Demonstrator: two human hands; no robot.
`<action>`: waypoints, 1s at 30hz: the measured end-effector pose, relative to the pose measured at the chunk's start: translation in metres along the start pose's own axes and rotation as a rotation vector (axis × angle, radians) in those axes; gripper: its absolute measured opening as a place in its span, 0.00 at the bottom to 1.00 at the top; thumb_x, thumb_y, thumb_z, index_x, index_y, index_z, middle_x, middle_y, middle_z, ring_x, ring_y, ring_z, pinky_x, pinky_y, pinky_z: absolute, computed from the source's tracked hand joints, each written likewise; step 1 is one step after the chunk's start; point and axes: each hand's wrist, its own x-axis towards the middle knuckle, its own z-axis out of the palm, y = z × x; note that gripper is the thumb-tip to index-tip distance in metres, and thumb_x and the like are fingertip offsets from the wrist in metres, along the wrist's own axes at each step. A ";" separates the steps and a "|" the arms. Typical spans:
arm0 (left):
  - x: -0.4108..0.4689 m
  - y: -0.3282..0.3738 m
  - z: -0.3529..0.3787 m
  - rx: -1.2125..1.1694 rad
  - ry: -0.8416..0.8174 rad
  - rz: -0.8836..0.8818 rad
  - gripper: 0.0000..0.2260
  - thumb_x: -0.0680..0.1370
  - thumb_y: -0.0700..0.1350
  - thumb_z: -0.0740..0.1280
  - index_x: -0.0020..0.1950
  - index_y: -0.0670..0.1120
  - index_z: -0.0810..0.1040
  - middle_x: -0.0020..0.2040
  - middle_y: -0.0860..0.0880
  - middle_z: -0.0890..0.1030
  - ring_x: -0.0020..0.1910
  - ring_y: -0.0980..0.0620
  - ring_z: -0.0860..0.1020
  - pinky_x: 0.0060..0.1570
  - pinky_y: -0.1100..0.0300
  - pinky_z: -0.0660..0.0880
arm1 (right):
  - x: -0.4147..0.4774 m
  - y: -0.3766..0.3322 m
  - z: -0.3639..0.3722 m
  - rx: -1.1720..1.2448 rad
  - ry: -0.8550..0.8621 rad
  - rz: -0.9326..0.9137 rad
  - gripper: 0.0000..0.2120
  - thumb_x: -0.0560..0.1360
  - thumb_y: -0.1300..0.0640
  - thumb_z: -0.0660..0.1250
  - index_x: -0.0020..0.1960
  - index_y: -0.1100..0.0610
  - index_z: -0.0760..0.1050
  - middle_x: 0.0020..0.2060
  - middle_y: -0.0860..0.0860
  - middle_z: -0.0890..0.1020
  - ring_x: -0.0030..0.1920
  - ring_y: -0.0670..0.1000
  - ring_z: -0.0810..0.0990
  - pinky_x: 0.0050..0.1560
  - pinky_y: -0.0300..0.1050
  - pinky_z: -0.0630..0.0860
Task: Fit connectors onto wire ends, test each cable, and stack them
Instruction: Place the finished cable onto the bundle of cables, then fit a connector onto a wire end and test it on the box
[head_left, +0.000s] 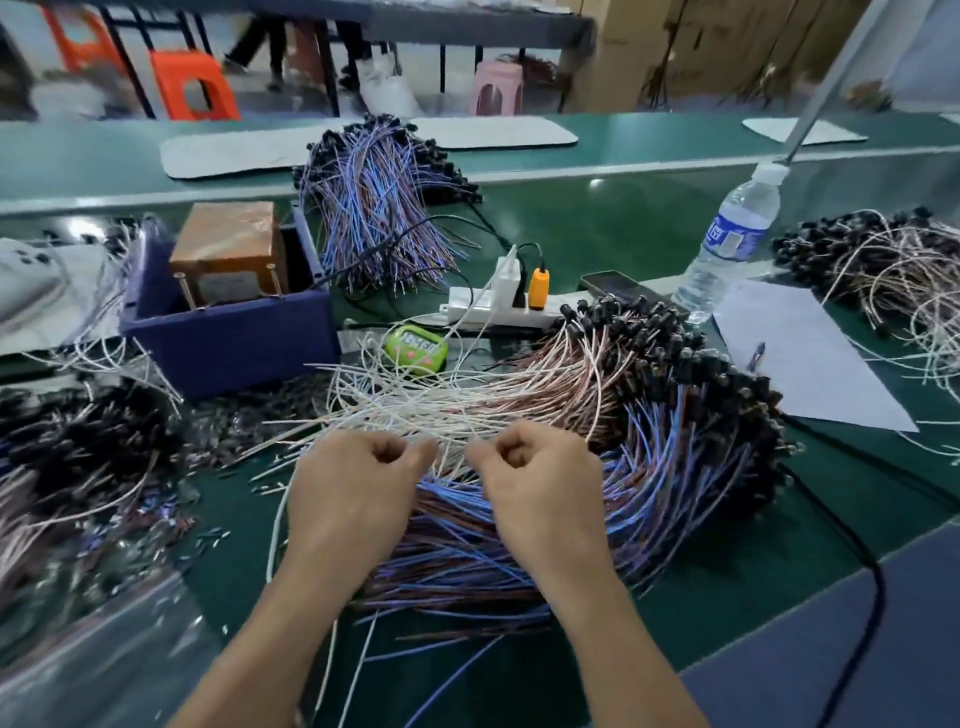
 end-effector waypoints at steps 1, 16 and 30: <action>0.004 -0.003 0.000 -0.062 0.015 -0.001 0.14 0.76 0.55 0.71 0.32 0.54 0.83 0.26 0.56 0.80 0.29 0.60 0.78 0.32 0.60 0.73 | -0.001 -0.008 0.018 0.052 -0.034 -0.002 0.14 0.74 0.47 0.73 0.33 0.52 0.79 0.26 0.43 0.81 0.27 0.43 0.77 0.28 0.35 0.69; 0.031 -0.124 -0.111 -0.355 0.516 -0.217 0.13 0.76 0.54 0.74 0.34 0.51 0.85 0.25 0.48 0.80 0.24 0.51 0.78 0.31 0.53 0.76 | -0.012 -0.108 0.178 0.330 -0.441 -0.056 0.05 0.73 0.52 0.69 0.40 0.48 0.83 0.31 0.49 0.85 0.34 0.54 0.84 0.41 0.61 0.82; 0.074 -0.227 -0.214 0.434 0.349 -0.328 0.16 0.74 0.45 0.73 0.58 0.63 0.85 0.57 0.53 0.85 0.54 0.48 0.82 0.53 0.56 0.78 | -0.034 -0.145 0.248 0.197 -0.708 -0.161 0.13 0.75 0.63 0.68 0.40 0.47 0.84 0.31 0.45 0.85 0.30 0.47 0.81 0.27 0.43 0.75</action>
